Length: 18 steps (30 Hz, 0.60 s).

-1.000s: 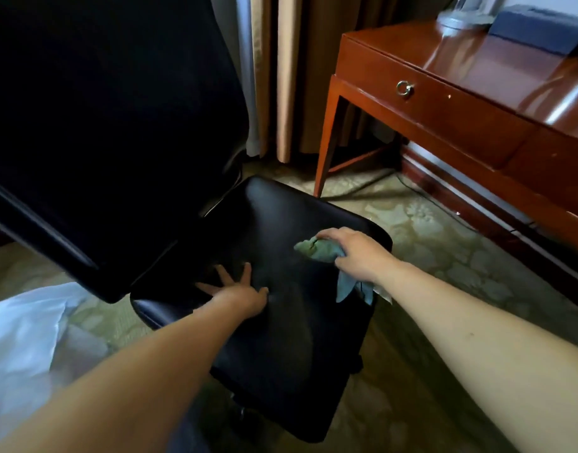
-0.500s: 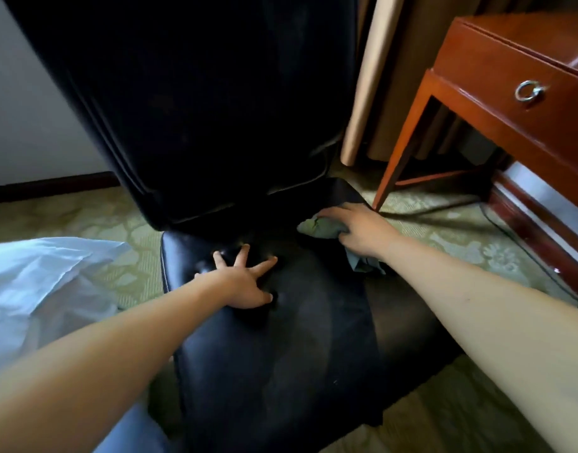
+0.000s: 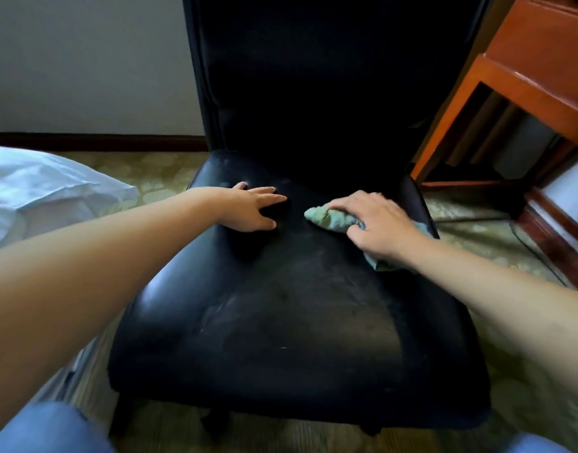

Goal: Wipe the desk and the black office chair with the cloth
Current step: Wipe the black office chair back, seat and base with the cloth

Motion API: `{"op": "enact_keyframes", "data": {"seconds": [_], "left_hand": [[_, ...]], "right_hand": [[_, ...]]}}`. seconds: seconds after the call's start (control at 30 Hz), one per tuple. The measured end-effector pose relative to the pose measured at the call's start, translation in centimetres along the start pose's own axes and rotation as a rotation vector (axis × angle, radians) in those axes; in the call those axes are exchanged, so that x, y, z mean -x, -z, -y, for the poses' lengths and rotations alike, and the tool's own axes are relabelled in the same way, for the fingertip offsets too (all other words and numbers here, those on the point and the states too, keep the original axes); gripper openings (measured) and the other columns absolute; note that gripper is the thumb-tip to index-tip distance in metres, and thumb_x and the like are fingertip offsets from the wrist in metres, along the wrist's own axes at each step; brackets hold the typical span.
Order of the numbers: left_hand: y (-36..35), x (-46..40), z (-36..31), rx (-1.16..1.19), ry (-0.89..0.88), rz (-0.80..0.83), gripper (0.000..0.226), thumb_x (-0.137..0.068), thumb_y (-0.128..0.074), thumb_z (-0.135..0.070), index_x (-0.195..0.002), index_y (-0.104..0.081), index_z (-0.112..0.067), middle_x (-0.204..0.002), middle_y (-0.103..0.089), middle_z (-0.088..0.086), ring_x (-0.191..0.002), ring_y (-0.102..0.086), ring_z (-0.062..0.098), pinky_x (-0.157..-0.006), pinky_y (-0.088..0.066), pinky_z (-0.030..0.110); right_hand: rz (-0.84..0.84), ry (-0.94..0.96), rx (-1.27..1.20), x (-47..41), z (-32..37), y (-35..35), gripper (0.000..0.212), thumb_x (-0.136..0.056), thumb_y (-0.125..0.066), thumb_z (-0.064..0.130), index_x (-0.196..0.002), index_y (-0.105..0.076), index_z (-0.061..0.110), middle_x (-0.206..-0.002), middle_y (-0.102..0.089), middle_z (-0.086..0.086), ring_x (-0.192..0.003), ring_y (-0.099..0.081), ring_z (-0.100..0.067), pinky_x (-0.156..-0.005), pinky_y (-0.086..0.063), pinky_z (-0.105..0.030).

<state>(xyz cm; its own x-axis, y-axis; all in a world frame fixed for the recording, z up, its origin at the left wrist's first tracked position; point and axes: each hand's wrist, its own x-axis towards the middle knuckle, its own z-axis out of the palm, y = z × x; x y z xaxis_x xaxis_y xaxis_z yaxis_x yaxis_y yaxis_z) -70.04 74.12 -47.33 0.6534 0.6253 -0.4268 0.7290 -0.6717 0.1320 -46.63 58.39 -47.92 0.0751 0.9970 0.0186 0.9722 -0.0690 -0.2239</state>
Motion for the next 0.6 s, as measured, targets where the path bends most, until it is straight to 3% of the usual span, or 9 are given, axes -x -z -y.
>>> {"op": "enact_keyframes", "data": {"seconds": [0.13, 0.23, 0.4, 0.53, 0.6], "left_hand": [[0.2, 0.3, 0.1, -0.012, -0.04, -0.015, 0.069, -0.096, -0.048, -0.057, -0.154, -0.011, -0.052, -0.165, 0.001, -0.021, -0.153, 0.005, 0.034, -0.122, -0.009, 0.057], [-0.1, 0.3, 0.4, -0.002, -0.059, -0.064, 0.067, -0.095, -0.05, -0.056, -0.154, -0.016, -0.051, -0.165, -0.004, -0.018, -0.153, 0.0, 0.032, -0.121, -0.014, 0.057], [-0.9, 1.7, 0.5, 0.14, -0.016, -0.269, 0.069, -0.092, -0.059, -0.055, -0.153, -0.034, -0.036, -0.162, -0.023, -0.003, -0.14, -0.04, 0.025, -0.114, -0.036, 0.04], [-1.8, 3.6, 2.0, 0.181, 0.102, -0.453, 0.056, -0.093, -0.058, -0.049, -0.144, -0.048, -0.03, -0.15, -0.041, 0.005, -0.135, -0.043, 0.031, -0.112, -0.037, 0.042], [-2.5, 4.4, 2.9, 0.146, 0.2, -0.431, 0.051, -0.092, -0.054, -0.052, -0.139, -0.052, -0.035, -0.143, -0.045, 0.007, -0.133, -0.04, 0.034, -0.112, -0.035, 0.046]], "right_hand": [[0.104, 0.287, -0.05, 4.5, 5.1, -1.5, 0.064, -0.075, -0.046, 0.027, -0.135, -0.05, 0.049, -0.122, -0.054, 0.019, -0.113, -0.048, -0.012, -0.09, -0.038, -0.036], [0.197, 0.418, -0.001, 2.8, 4.2, -0.9, 0.063, -0.079, -0.047, 0.028, -0.138, -0.047, 0.048, -0.128, -0.053, 0.016, -0.113, -0.049, -0.015, -0.091, -0.041, -0.037], [0.036, -0.123, 0.056, -5.3, 0.8, -0.3, 0.063, -0.089, -0.042, 0.017, -0.144, -0.036, 0.047, -0.14, -0.045, -0.002, -0.129, -0.039, -0.031, -0.107, -0.035, -0.051], [0.019, -0.16, 0.099, -5.9, 1.7, -1.2, 0.061, -0.088, -0.041, 0.015, -0.143, -0.037, 0.044, -0.137, -0.046, -0.005, -0.127, -0.04, -0.032, -0.105, -0.033, -0.052], [0.02, -0.146, 0.067, -5.1, 2.2, -0.9, 0.064, -0.086, -0.042, 0.014, -0.142, -0.039, 0.044, -0.136, -0.047, -0.003, -0.128, -0.039, -0.031, -0.107, -0.032, -0.052]]}}
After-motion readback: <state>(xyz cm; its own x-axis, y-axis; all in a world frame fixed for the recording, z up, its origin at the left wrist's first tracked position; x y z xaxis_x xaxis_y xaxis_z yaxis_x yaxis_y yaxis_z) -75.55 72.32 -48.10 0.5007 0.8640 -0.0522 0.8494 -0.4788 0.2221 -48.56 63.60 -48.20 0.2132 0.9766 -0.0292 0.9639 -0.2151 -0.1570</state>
